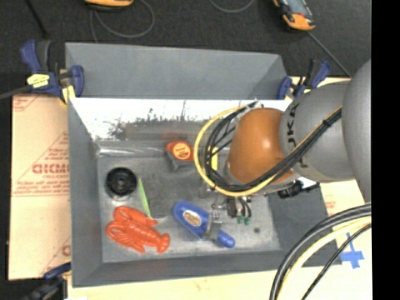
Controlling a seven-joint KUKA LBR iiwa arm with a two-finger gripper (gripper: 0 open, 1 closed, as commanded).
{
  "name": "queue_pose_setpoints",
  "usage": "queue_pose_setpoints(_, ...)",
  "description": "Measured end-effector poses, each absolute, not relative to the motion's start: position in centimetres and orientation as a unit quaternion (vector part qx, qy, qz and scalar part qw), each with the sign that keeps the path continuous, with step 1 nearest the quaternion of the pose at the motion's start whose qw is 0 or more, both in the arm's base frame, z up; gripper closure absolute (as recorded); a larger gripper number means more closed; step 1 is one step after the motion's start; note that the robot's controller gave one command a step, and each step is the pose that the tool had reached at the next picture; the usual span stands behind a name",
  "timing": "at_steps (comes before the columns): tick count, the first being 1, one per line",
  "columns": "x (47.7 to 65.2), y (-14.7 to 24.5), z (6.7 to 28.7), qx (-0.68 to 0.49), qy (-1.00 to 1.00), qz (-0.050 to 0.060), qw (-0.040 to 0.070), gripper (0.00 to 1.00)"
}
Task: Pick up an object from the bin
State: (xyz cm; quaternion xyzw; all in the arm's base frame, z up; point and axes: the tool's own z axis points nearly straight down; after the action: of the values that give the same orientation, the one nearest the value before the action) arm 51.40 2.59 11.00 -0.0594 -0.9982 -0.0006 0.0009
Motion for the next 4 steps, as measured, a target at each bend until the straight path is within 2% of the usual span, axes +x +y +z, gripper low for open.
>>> queue_pose_setpoints(1, 50.0, 2.8, 9.0, -0.011, -1.000, 0.000, 0.000, 0.00)
queue_pose_setpoints(2, 51.4, 4.1, 7.2, -0.084, -0.996, 0.000, -0.003, 1.00)
queue_pose_setpoints(3, 51.4, 4.1, 7.2, -0.084, -0.996, 0.000, -0.003, 1.00)
queue_pose_setpoints(4, 51.0, 5.7, 17.4, -0.066, -0.998, 0.000, -0.001, 1.00)
